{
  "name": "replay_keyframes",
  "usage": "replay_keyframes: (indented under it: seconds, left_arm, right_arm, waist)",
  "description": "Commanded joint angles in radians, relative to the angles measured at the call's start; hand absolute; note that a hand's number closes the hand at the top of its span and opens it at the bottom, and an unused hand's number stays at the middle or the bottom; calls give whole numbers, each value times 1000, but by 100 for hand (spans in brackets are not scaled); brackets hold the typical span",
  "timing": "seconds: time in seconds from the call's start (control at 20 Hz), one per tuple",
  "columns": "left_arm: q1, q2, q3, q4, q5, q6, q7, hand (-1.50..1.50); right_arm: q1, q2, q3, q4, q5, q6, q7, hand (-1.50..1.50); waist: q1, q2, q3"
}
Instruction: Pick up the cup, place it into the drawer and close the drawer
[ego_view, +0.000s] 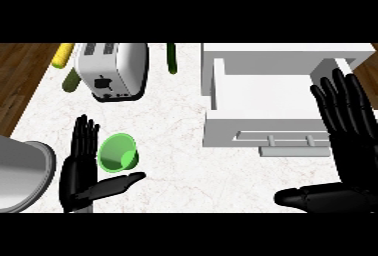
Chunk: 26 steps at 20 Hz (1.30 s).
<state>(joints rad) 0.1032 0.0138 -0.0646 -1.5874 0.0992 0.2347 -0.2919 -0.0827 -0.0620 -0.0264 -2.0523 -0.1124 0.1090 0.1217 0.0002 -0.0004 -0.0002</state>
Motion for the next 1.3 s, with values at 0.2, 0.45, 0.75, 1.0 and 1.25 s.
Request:
replay_keyframes:
  seconds: [0.2, 0.45, 0.75, 1.0, 1.25]
  left_arm:
    - [-9, 11, 62, 166, 36, -72, -111, -150]
    - [-32, 27, 114, 283, 63, -125, -190, -150]
    - [-38, 36, 151, 361, 91, -164, -252, -150]
    - [-144, 27, 185, 513, 73, -127, -311, -150]
    - [-141, 30, 182, 565, 66, -153, -368, -150]
  right_arm:
    - [10, -11, -1, -111, -2, -22, 90, -150]
    - [10, 12, 15, -77, -18, -16, 68, -150]
    - [-21, -25, -46, -8, -50, 17, 30, -150]
    - [-50, 16, 34, 47, 36, -14, 6, -150]
    - [-58, -5, 2, -28, -9, -14, 79, -150]
  waist:
    - [-2, 0, 0]
    - [0, 0, 0]
    - [1, 0, 0]
    - [0, 1, 0]
    - [0, 0, 0]
